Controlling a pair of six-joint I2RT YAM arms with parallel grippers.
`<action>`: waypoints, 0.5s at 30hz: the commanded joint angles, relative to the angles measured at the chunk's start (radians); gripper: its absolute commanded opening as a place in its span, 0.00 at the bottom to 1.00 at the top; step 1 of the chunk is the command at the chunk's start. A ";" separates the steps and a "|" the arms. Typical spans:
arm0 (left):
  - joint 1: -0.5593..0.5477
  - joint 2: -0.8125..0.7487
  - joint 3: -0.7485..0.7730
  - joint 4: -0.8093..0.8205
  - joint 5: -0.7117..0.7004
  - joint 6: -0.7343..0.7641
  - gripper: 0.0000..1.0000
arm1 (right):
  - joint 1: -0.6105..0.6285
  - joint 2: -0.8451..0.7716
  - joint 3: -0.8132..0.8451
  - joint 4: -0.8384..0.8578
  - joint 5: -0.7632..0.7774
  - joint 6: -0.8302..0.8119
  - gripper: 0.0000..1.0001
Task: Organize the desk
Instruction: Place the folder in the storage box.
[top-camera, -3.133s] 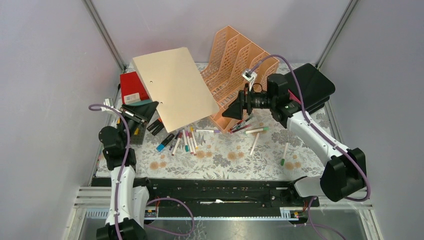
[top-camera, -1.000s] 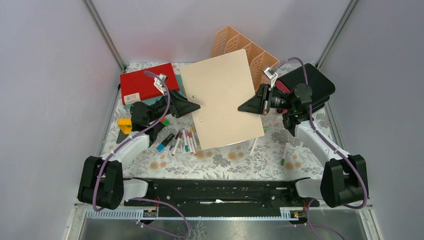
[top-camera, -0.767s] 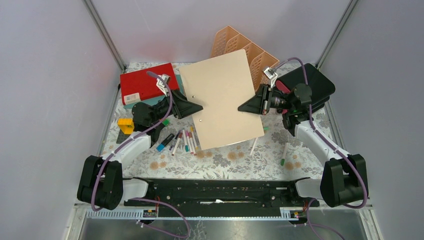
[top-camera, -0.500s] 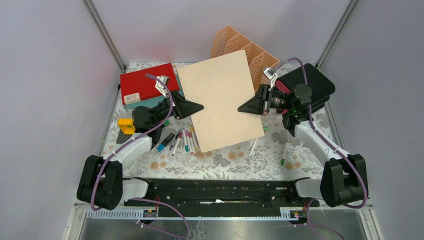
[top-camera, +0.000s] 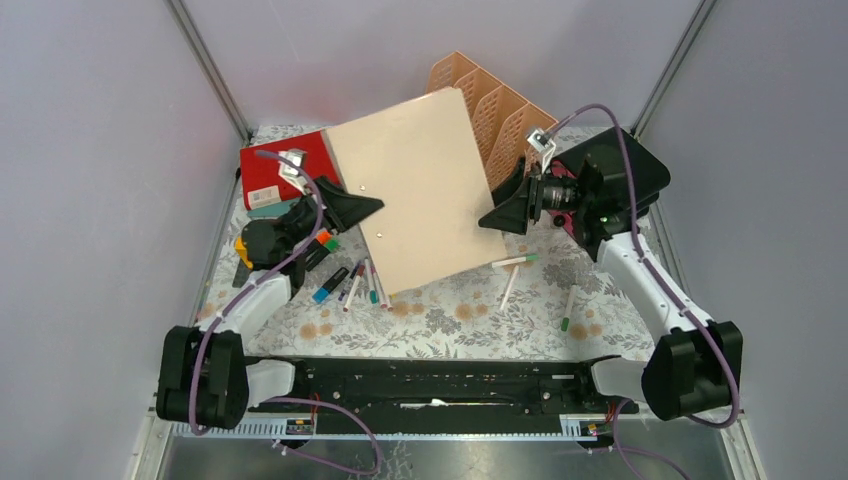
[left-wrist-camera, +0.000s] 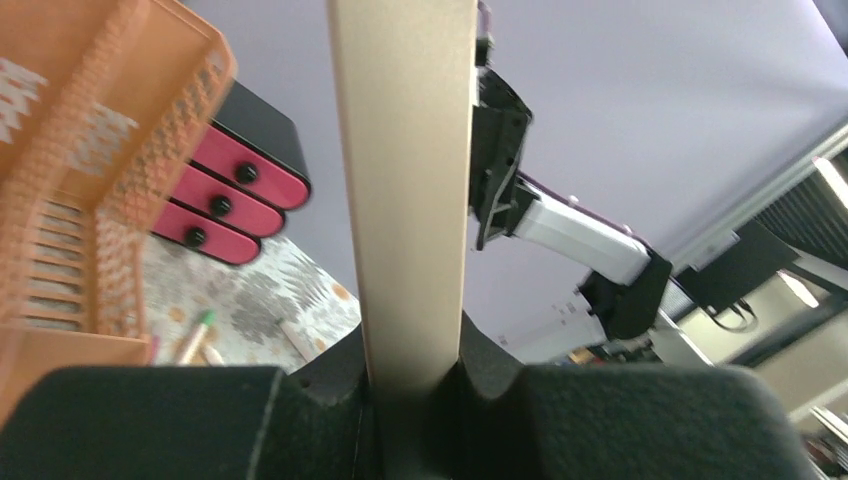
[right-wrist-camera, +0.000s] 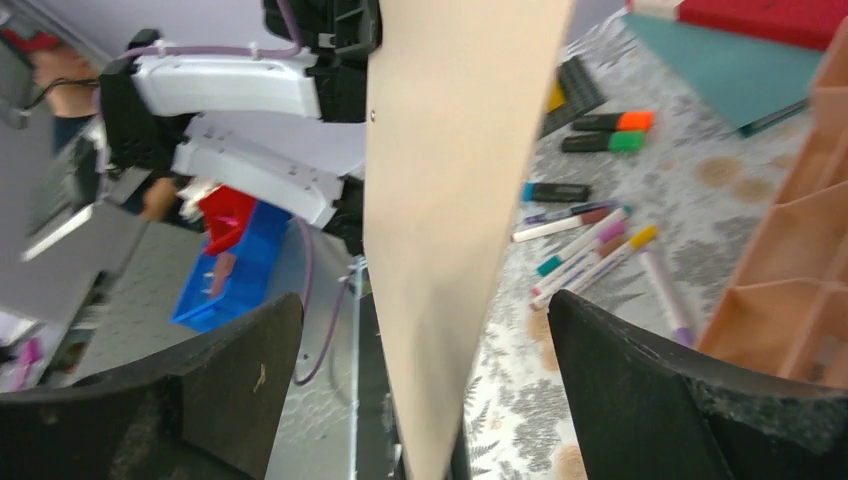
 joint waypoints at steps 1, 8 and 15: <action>0.116 -0.098 0.016 -0.015 -0.012 0.020 0.00 | -0.029 -0.078 0.155 -0.508 0.147 -0.470 1.00; 0.165 -0.148 0.142 -0.418 -0.090 0.331 0.00 | -0.036 -0.143 0.187 -0.652 0.275 -0.587 1.00; 0.165 -0.114 0.252 -0.525 -0.242 0.544 0.00 | -0.072 -0.214 0.154 -0.720 0.256 -0.683 1.00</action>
